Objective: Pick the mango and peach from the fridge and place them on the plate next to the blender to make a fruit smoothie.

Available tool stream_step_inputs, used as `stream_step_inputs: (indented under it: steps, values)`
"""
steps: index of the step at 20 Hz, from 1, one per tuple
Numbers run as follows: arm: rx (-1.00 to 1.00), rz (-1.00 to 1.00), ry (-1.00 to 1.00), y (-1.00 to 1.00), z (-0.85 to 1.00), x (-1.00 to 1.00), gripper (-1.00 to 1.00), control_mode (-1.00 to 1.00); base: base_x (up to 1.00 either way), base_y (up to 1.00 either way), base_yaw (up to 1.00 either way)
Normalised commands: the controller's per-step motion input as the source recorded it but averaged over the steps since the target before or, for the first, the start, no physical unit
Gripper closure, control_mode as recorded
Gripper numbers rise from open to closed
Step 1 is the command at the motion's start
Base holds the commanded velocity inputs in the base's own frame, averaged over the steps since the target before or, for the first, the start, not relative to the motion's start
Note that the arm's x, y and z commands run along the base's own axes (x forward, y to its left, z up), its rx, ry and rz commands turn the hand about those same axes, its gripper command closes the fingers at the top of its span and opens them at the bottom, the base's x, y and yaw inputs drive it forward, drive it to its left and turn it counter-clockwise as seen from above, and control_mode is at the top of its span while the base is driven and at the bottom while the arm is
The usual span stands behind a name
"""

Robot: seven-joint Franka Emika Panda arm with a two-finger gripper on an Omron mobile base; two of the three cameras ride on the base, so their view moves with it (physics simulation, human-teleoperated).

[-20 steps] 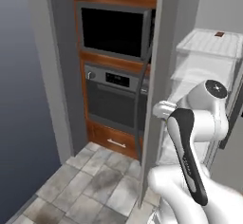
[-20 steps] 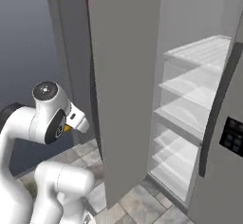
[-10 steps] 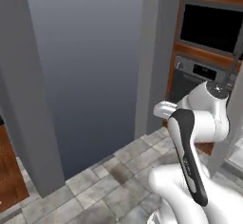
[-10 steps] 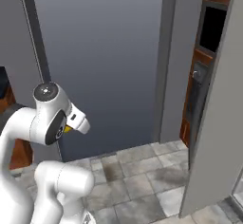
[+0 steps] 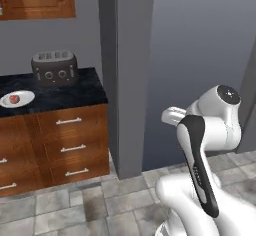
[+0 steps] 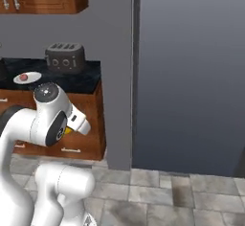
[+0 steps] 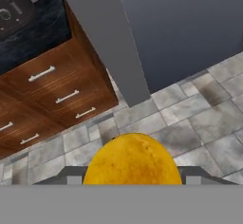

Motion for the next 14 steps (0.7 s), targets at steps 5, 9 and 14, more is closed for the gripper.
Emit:
stream_step_inputs:
  steps: [5,9,14]
  values:
    - [0.0,0.0,0.0,0.0,0.0,0.0,1.0,1.0,0.58,0.81,0.46]
    - [0.0,0.0,0.0,0.0,0.0,0.0,1.0,1.0,1.0,0.41,0.28]
    - [0.0,0.0,0.0,0.0,0.0,0.0,1.0,1.0,1.0,0.87,0.19]
